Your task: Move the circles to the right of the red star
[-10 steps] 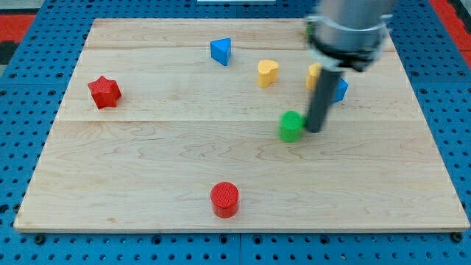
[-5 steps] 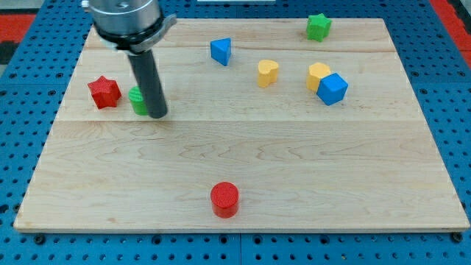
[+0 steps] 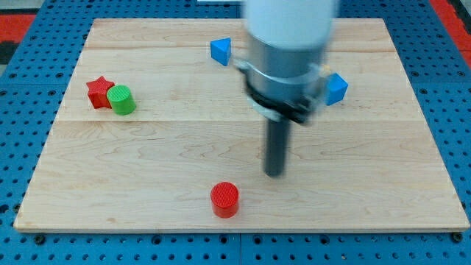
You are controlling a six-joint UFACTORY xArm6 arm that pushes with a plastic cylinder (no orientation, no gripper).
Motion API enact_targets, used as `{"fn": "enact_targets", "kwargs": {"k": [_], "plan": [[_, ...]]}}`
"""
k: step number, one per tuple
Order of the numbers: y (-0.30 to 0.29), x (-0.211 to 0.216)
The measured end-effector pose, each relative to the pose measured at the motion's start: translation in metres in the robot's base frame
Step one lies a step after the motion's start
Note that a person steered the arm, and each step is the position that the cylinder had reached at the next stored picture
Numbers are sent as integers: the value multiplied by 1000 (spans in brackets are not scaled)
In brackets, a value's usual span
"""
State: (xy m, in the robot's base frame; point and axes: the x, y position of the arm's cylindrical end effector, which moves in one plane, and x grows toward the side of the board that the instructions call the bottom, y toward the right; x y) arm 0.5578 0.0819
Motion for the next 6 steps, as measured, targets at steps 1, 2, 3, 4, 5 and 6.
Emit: {"fn": "enact_targets", "kwargs": {"k": [1, 2, 3, 4, 5, 6], "plan": [[-31, 47], [-136, 58], [-163, 23], [-149, 53], [-84, 57], [-95, 32]]}}
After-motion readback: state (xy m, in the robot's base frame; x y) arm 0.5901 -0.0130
